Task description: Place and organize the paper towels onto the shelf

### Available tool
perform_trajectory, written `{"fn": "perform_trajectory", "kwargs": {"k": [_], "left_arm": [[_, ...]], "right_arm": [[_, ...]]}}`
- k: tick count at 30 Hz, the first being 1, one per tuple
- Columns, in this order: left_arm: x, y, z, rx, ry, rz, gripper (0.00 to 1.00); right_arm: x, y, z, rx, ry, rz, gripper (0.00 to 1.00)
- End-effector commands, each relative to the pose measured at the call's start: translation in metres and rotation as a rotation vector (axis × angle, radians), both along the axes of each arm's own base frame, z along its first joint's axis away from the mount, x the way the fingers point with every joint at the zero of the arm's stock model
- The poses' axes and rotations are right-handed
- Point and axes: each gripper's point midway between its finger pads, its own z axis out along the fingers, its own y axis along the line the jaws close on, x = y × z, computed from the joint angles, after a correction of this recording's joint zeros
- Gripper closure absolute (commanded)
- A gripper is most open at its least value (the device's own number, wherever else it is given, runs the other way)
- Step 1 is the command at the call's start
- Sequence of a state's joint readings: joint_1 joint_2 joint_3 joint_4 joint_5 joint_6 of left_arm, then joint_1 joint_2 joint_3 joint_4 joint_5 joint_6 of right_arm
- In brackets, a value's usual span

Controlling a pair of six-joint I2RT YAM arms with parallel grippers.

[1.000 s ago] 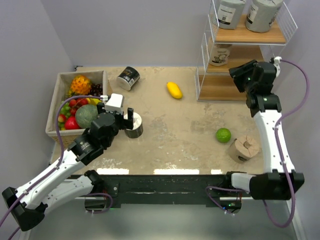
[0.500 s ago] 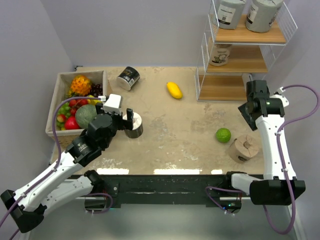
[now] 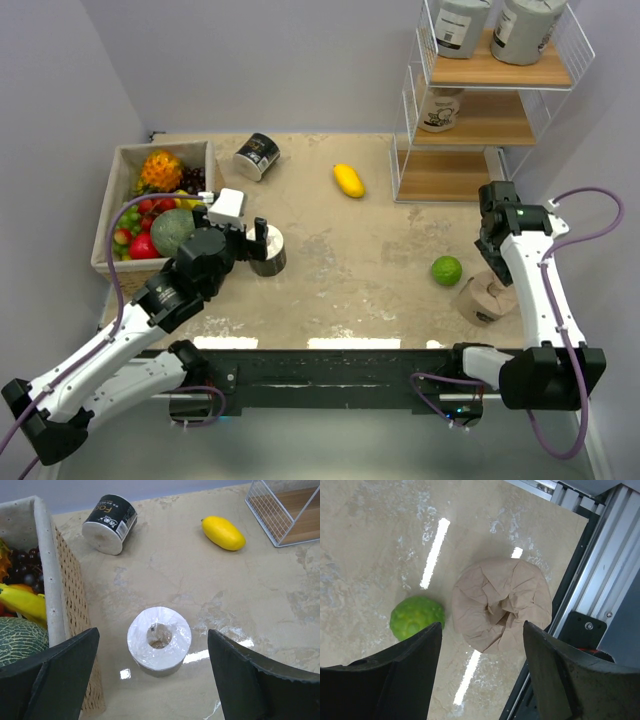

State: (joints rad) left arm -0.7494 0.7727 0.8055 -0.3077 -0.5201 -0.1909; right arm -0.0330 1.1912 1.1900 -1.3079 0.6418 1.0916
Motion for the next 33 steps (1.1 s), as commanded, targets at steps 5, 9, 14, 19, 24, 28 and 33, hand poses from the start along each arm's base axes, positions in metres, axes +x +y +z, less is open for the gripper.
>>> {"fn": "perform_trajectory", "kwargs": {"k": [5, 9, 14, 19, 24, 28, 33], "left_arm": [[0.007, -0.002, -0.003, 0.000, -0.004, 0.031, 0.05], [0.008, -0.003, -0.004, 0.007, 0.002, 0.025, 0.05], [0.008, -0.005, -0.008, 0.008, 0.008, 0.018, 0.04], [0.011, -0.010, -0.016, 0.026, 0.028, 0.009, 0.04], [0.015, -0.010, -0.025, 0.056, 0.051, 0.027, 0.04], [0.016, -0.009, -0.029, 0.071, 0.053, 0.035, 0.04], [0.015, -0.006, -0.035, 0.092, 0.065, 0.050, 0.04]], "right_arm": [[-0.011, -0.012, -0.009, -0.058, -0.014, -0.142, 0.30], [-0.012, -0.011, -0.016, -0.053, -0.006, -0.135, 0.31], [-0.018, -0.012, -0.020, -0.059, 0.009, -0.181, 0.30], [-0.019, -0.006, -0.026, -0.022, 0.016, -0.194, 0.28], [-0.022, -0.004, -0.028, -0.013, 0.043, -0.217, 0.21], [-0.012, -0.001, -0.039, 0.013, 0.009, -0.207, 0.20], [0.008, -0.002, -0.046, 0.012, -0.088, -0.154, 0.24]]}}
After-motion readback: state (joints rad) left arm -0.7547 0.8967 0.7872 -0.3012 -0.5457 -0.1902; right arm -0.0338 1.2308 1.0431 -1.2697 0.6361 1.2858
